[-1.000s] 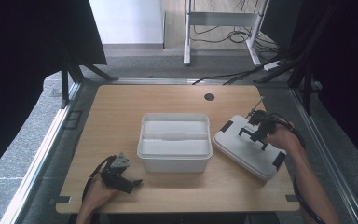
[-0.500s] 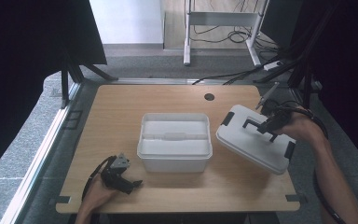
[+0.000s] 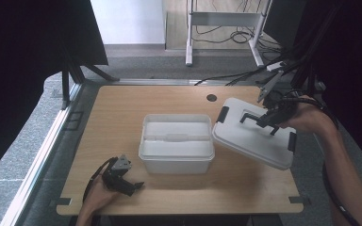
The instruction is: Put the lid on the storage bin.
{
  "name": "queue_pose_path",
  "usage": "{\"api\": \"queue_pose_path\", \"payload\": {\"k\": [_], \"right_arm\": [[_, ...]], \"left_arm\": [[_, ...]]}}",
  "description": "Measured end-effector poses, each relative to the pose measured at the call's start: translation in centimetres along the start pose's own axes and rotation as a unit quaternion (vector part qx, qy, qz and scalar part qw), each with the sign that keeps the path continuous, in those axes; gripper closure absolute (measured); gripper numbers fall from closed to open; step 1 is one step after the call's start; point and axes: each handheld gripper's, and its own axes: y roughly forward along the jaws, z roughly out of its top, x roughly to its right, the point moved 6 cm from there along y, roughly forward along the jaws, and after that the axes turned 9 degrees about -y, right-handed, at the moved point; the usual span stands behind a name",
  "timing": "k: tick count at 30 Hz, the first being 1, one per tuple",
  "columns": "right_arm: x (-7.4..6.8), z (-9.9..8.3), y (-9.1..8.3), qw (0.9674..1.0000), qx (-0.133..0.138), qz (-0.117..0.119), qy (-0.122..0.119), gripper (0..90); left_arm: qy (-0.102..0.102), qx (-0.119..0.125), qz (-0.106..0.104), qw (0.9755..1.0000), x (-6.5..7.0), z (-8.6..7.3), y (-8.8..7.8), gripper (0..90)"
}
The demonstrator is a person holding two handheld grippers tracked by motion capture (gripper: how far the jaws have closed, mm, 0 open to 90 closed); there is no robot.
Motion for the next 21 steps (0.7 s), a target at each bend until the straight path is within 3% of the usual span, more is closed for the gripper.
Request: {"api": "queue_pose_path", "payload": {"k": [8,21], "right_arm": [[-1.0,3.5,0.0,0.9994,0.016,0.012,-0.030,84.2],[-2.3,9.2,1.8,0.9961,0.011,0.033,-0.082,84.2]], "left_arm": [[0.001,-0.001,0.000,1.0000,0.0,0.0,0.0,0.0],[0.004,-0.001,-0.001,1.0000,0.0,0.0,0.0,0.0]]}}
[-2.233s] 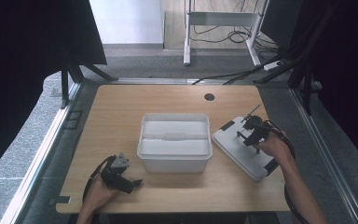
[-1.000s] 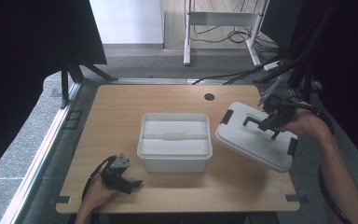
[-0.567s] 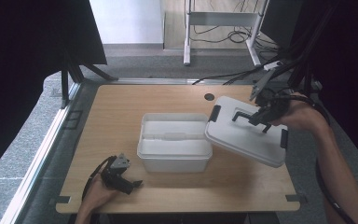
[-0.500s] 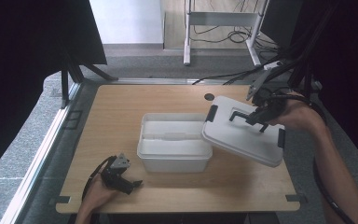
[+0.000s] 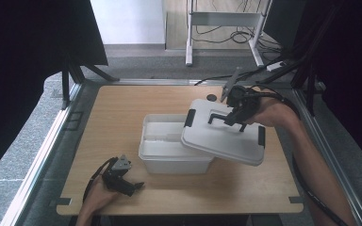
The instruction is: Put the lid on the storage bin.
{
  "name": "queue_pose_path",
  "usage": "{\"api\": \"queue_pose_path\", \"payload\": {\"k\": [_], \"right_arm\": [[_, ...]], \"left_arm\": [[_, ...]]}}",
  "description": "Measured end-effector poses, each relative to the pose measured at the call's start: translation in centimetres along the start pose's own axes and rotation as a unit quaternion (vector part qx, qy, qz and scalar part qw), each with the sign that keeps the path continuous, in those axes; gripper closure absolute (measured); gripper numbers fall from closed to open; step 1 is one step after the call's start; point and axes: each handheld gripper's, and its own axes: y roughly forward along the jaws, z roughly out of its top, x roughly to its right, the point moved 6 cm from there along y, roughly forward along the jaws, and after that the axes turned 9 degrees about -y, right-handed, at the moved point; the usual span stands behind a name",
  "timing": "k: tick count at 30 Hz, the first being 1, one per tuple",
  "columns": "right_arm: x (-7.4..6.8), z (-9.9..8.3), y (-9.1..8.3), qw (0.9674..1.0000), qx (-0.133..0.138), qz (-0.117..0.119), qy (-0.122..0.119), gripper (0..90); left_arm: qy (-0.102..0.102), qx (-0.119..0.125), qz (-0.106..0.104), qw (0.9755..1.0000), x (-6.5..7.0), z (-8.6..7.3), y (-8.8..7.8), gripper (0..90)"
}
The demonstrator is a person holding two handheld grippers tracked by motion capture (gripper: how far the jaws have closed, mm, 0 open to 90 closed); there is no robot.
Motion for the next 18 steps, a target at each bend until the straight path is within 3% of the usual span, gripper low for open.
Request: {"api": "queue_pose_path", "payload": {"k": [18], "right_arm": [[-0.7,7.6,3.2,0.9976,0.003,0.018,-0.066,84.1]], "left_arm": [[0.000,0.000,0.000,1.0000,0.0,0.0,0.0,0.0]]}}
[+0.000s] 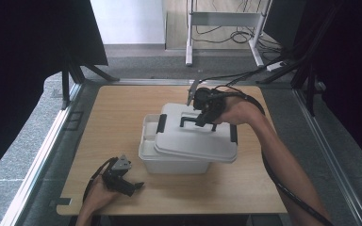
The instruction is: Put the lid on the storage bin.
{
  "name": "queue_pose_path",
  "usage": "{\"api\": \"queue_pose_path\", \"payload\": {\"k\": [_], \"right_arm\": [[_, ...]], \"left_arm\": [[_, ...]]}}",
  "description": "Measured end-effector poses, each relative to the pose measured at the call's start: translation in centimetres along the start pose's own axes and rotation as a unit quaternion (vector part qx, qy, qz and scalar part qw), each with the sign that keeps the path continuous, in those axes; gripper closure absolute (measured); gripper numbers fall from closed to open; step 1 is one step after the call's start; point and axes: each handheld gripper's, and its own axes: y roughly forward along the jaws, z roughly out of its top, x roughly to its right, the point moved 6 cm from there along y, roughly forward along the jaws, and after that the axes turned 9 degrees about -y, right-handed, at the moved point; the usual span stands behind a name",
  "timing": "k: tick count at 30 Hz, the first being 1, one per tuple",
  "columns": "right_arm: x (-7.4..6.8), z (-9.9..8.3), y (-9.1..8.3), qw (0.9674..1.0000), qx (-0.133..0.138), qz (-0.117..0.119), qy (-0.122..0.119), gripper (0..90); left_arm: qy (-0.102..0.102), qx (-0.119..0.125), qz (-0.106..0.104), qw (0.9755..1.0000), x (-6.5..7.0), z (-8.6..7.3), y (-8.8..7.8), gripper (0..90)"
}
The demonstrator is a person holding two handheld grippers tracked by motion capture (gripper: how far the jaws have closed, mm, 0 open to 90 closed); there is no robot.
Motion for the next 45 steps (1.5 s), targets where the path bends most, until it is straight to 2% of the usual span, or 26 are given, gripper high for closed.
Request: {"api": "queue_pose_path", "payload": {"k": [8,11,21,26,32,36,40,42,45], "right_arm": [[0.2,3.8,1.7,0.9994,0.008,0.009,-0.034,84.1],[0.4,4.5,2.6,0.9991,0.001,0.012,-0.041,84.1],[1.1,5.0,5.7,0.9986,-0.021,0.020,-0.045,84.0],[1.3,4.4,6.4,0.9988,-0.019,0.022,-0.039,83.8],[1.3,4.8,6.9,0.9989,-0.018,0.021,-0.038,83.7],[1.2,4.6,6.8,0.9991,-0.002,0.021,-0.036,82.6],[0.9,4.4,6.3,0.9992,0.010,0.025,-0.030,70.7],[0.8,4.3,6.1,0.9993,0.009,0.017,-0.032,64.0],[0.8,4.1,5.4,0.9996,0.024,0.005,-0.017,54.1]], "left_arm": [[0.001,0.000,-0.001,1.0000,0.0,0.0,0.0,0.0],[0.001,0.000,-0.001,1.0000,0.0,0.0,0.0,0.0],[0.003,-0.002,-0.001,1.0000,0.1,0.0,0.0,0.0],[0.002,-0.002,-0.002,1.0000,0.1,0.0,0.0,0.0],[0.002,-0.002,-0.002,1.0000,0.1,-0.1,-0.1,0.0],[0.002,-0.002,-0.002,1.0000,0.1,-0.1,-0.1,0.0],[0.002,-0.002,-0.001,1.0000,0.1,-0.1,-0.1,0.0],[0.002,-0.002,-0.001,1.0000,0.1,-0.1,-0.1,0.0],[0.002,-0.002,-0.001,1.0000,0.1,-0.1,-0.1,0.0]]}}
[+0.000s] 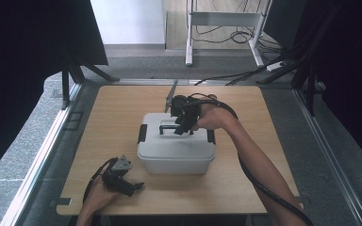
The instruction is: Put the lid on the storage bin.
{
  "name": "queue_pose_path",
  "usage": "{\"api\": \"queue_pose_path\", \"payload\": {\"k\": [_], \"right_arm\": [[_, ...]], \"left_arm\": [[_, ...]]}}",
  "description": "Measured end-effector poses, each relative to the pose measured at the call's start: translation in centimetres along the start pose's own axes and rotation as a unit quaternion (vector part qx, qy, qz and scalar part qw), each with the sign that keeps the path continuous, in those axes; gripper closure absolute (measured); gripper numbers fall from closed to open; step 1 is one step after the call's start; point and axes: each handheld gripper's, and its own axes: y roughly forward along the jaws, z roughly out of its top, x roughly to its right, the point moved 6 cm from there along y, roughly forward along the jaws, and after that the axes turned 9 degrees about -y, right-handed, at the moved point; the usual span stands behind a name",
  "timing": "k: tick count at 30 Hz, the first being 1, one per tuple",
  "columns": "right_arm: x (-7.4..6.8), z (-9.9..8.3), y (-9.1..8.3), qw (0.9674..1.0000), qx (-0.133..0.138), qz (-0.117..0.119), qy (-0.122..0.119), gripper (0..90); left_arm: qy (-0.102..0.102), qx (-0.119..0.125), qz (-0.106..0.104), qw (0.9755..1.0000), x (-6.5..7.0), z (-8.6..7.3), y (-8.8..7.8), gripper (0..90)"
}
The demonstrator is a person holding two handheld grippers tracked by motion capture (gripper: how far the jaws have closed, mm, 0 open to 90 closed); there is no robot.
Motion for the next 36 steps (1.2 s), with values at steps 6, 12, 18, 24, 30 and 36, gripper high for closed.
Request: {"api": "queue_pose_path", "payload": {"k": [6,12,18,24,30,36], "right_arm": [[0.0,-1.1,-1.4,0.9991,0.022,-0.028,0.024,36.5],[-0.1,-2.9,-2.5,0.9945,0.043,-0.067,0.069,23.2],[-0.3,-5.2,-3.1,0.9882,0.054,-0.099,0.103,13.5],[-0.5,-7.2,-3.8,0.9799,0.081,-0.124,0.133,9.4],[-1.0,-9.2,-4.3,0.9722,0.101,-0.141,0.158,5.9],[-1.7,-11.0,-4.9,0.9638,0.125,-0.158,0.175,4.9]], "left_arm": [[-0.001,0.000,0.001,1.0000,0.0,0.0,0.0,0.0],[-0.002,0.001,0.002,1.0000,0.0,0.0,0.0,0.0],[-0.005,0.002,0.002,1.0000,0.0,0.0,0.0,0.0],[-0.006,0.003,0.003,1.0000,0.0,0.0,0.0,0.0],[-0.009,0.004,0.004,0.9999,0.1,0.0,0.1,0.0],[-0.010,0.004,0.005,0.9999,0.1,0.0,0.1,0.0]]}}
